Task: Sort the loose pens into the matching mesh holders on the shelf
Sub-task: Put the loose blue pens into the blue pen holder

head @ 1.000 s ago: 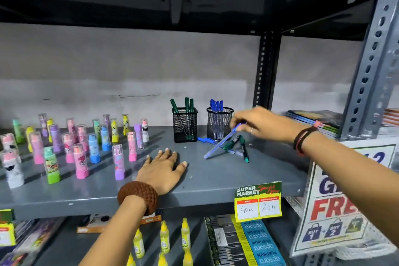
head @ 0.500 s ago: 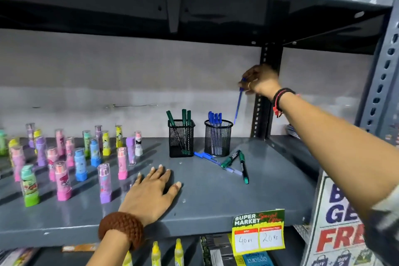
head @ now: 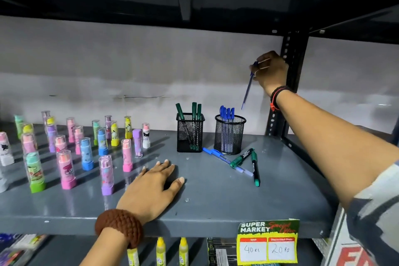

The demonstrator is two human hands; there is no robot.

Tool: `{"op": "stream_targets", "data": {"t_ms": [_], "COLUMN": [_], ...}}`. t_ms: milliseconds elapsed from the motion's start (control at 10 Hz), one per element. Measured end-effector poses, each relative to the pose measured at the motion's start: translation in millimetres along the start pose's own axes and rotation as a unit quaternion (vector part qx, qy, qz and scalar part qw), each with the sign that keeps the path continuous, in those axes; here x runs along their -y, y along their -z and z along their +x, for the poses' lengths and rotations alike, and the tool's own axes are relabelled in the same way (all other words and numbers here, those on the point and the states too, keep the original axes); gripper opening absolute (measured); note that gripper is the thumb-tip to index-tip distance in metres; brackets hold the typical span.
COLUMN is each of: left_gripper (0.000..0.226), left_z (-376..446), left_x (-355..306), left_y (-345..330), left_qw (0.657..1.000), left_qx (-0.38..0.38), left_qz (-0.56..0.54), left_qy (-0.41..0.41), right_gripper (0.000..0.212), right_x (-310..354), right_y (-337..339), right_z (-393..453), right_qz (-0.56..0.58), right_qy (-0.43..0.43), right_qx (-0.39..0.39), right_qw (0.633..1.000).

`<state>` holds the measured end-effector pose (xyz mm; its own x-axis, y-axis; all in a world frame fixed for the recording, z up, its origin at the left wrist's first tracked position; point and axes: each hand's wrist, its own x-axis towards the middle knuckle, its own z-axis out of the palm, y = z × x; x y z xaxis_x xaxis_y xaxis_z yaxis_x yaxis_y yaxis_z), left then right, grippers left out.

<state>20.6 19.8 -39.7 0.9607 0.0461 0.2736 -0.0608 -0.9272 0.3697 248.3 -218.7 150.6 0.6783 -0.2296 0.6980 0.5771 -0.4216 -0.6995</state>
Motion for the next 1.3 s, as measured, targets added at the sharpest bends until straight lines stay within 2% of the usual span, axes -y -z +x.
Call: {"op": "stream_targets", "data": {"t_ms": [100, 200, 400, 500, 700, 800, 1000, 1100, 1300], "left_gripper": [0.063, 0.063, 0.063, 0.063, 0.063, 0.063, 0.063, 0.063, 0.062], "left_z": [-0.5, 0.1, -0.9, -1.0, -0.9, -0.9, -0.2, 0.0, 0.0], "left_x": [-0.2, 0.2, -0.5, -0.6, -0.5, -1.2, -0.6, -0.5, -0.8], "left_y": [0.6, 0.7, 1.7, 1.8, 1.7, 2.1, 1.9, 1.9, 2.6], "left_qw": [1.000, 1.000, 1.000, 1.000, 1.000, 1.000, 1.000, 1.000, 1.000], "left_qx": [0.002, 0.002, 0.004, 0.004, 0.007, 0.007, 0.010, 0.012, 0.012], "left_qz": [-0.002, 0.000, -0.001, 0.000, -0.001, -0.001, 0.001, 0.002, 0.003], "left_qy": [0.001, 0.000, 0.001, -0.001, -0.002, -0.002, -0.003, -0.003, -0.003], "right_gripper": [0.020, 0.027, 0.023, 0.027, 0.032, 0.016, 0.033, 0.039, 0.029], "right_x": [-2.4, -19.1, -31.5, -30.4, -29.7, -28.7, -23.6, -14.6, 34.8], "right_y": [-2.1, -9.0, -22.4, -24.6, -23.5, -24.5, -27.9, -24.5, -13.6], "right_z": [-7.6, -27.5, -41.4, -45.6, -47.0, -43.8, -54.1, -56.5, -66.6], "right_qz": [-0.016, -0.076, -0.227, -0.267, -0.261, -0.249, -0.298, -0.319, -0.348], "right_qy": [-0.017, -0.052, -0.066, -0.059, -0.064, -0.083, -0.096, -0.078, 0.034], "right_qx": [0.035, 0.107, 0.194, 0.185, 0.155, 0.174, 0.197, 0.204, 0.188], "right_qw": [0.999, 0.990, 0.952, 0.944, 0.951, 0.949, 0.929, 0.922, 0.918]}}
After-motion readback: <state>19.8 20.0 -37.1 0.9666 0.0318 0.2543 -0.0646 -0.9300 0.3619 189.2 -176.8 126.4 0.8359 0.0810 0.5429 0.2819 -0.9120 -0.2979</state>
